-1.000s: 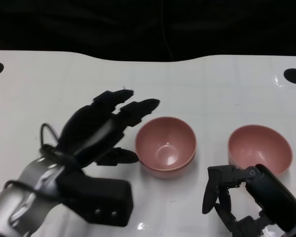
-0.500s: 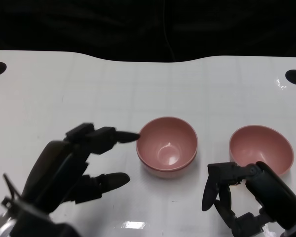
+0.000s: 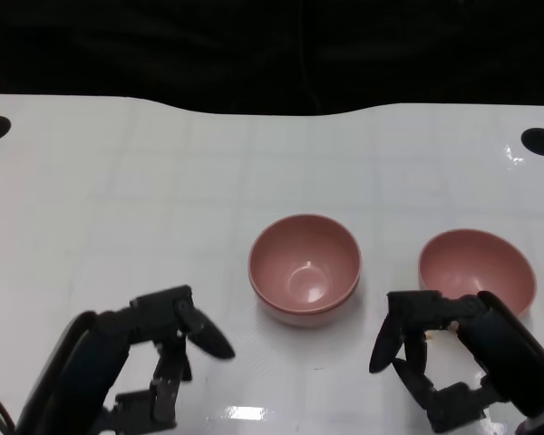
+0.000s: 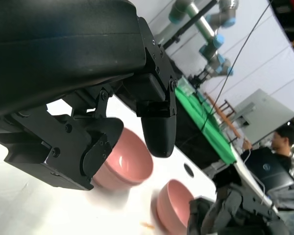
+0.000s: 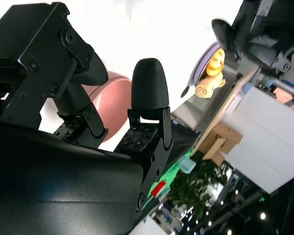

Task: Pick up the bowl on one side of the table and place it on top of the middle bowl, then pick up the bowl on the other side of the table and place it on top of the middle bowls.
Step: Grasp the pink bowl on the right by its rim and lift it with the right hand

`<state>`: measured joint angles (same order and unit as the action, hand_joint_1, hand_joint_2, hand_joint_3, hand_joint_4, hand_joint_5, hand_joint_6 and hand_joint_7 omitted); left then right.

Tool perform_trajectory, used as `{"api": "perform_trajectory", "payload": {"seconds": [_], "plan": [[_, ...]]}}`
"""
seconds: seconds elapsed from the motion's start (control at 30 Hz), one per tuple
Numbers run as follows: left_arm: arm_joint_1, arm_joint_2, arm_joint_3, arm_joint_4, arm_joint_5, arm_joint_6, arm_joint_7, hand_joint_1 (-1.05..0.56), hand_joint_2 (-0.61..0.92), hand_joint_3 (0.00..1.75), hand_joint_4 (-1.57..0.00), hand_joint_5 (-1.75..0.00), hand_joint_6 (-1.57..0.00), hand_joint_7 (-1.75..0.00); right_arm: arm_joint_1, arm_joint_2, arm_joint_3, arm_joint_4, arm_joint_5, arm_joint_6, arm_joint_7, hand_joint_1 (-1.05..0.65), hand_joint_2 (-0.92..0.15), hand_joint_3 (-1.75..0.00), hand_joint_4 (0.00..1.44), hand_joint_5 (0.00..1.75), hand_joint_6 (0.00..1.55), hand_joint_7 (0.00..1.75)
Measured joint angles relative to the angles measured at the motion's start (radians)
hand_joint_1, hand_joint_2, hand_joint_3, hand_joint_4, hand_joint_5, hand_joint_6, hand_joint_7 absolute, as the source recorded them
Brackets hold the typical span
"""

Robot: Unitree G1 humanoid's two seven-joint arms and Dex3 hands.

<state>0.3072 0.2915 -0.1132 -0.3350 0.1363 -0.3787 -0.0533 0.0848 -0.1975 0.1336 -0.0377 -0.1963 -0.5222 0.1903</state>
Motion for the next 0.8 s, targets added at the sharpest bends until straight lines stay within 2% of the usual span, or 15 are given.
{"api": "perform_trajectory", "payload": {"seconds": [0.07,0.13,0.2,0.23,0.3,0.5,0.63,0.8], "plan": [[0.027,-0.001,0.001,-0.002,-0.009,0.023,-0.021,0.09,0.19,1.69,-0.95,-1.73,-0.84,-1.56,0.001,0.005,-0.023,-0.009,-0.047,0.035,-0.05,-0.03,-0.43,-0.92,0.56,1.13,0.52,0.86],[0.028,-0.004,0.004,-0.002,-0.009,0.032,-0.032,0.1,0.19,1.69,-0.96,-1.73,-0.84,-1.56,0.003,0.01,-0.029,-0.031,-0.09,0.082,-0.084,-0.06,-0.47,-0.82,0.53,1.07,0.48,0.81],[0.028,-0.008,0.006,-0.002,-0.006,0.039,-0.038,0.12,0.19,1.68,-0.95,-1.72,-0.83,-1.55,0.01,0.013,-0.029,-0.069,-0.159,0.13,-0.11,-0.23,-0.66,-0.42,0.41,0.95,0.37,0.65],[0.028,-0.01,0.007,-0.002,-0.005,0.044,-0.04,0.12,0.2,1.68,-0.95,-1.72,-0.83,-1.54,0.015,0.012,-0.029,-0.09,-0.194,0.158,-0.122,-0.28,-0.73,-0.27,0.35,0.92,0.34,0.57],[0.028,-0.011,0.01,-0.002,-0.004,0.051,-0.04,0.11,0.2,1.67,-0.95,-1.72,-0.83,-1.54,0.023,0.01,-0.03,-0.125,-0.271,0.217,-0.144,-0.36,-0.81,-0.09,0.26,0.85,0.3,0.46],[0.029,-0.013,0.018,-0.002,-0.004,0.07,-0.052,0.08,0.2,1.68,-0.94,-1.75,-0.82,-1.56,0.032,-0.001,-0.026,-0.159,-0.427,0.319,-0.186,-0.45,-0.81,-0.01,0.15,0.76,0.26,0.35],[0.028,-0.018,0.024,-0.002,-0.004,0.072,-0.058,0.08,0.2,1.68,-0.94,-1.75,-0.82,-1.57,0.032,-0.016,-0.017,-0.178,-0.537,0.376,-0.217,-0.5,-0.8,0.0,0.13,0.72,0.25,0.29],[0.028,-0.02,0.027,-0.002,-0.004,0.071,-0.067,0.08,0.2,1.68,-0.93,-1.75,-0.82,-1.56,0.027,-0.049,0.002,-0.191,-0.683,0.481,-0.216,-0.58,-0.84,-0.01,0.1,0.71,0.22,0.22]]}}
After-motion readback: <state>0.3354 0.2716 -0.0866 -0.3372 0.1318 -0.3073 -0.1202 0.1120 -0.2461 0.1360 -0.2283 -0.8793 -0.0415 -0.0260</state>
